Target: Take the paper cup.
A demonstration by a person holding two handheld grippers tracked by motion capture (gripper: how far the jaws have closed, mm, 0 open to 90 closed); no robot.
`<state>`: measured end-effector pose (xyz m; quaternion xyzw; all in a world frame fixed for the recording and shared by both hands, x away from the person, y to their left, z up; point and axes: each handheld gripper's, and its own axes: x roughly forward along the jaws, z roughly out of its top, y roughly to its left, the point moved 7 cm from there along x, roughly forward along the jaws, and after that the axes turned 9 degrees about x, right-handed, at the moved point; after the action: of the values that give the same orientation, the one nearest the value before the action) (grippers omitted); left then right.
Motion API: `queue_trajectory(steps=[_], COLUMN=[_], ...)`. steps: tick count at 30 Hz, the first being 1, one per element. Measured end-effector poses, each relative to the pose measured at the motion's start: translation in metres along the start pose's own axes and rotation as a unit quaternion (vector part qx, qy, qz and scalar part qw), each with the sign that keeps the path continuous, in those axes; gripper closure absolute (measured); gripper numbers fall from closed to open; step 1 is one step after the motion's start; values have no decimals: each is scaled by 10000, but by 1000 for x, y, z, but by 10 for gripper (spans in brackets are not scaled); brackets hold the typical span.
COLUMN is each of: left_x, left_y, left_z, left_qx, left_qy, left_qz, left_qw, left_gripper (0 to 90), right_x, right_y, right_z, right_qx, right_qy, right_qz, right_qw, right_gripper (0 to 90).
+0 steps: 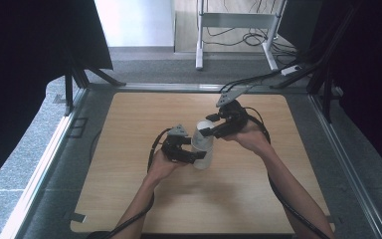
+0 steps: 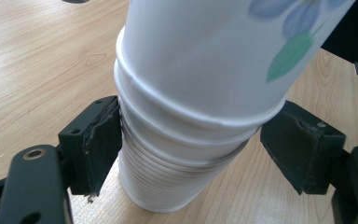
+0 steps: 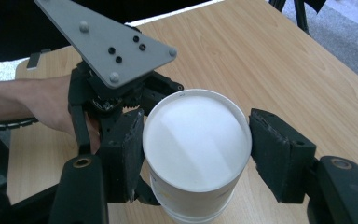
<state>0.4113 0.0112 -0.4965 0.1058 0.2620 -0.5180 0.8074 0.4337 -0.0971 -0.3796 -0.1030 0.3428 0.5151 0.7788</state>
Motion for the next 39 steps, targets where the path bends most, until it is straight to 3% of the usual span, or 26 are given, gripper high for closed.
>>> queue_trajectory(steps=[7,10,11,17,28,39], left_x=[0,1,1,-3,-7,-17], left_y=[-1,-1,-2,-5,-16,-23], left_z=[-3,-5,-6,-6,-7,-9], left_qx=[58,153,266,392,600,455], left_qy=[136,268,383,461,647,496], left_qz=[41,131,195,311,295,205], left_qw=[9999,9994,9987,9977,9957,9975], left_gripper=[206,136,128,69,12,0], right_x=[-9,-11,-13,-23,-48,-73], right_y=[2,2,2,3,8,19], right_z=[8,9,9,14,27,34], right_qx=[-30,-6,1,18,-29,-103], right_qy=[-73,-67,-80,-186,-361,-443], right_qz=[-9,-3,-14,30,-25,-30], right_qw=[10000,10000,10000,9998,9993,9990], right_gripper=[377,377,377,377,378,379])
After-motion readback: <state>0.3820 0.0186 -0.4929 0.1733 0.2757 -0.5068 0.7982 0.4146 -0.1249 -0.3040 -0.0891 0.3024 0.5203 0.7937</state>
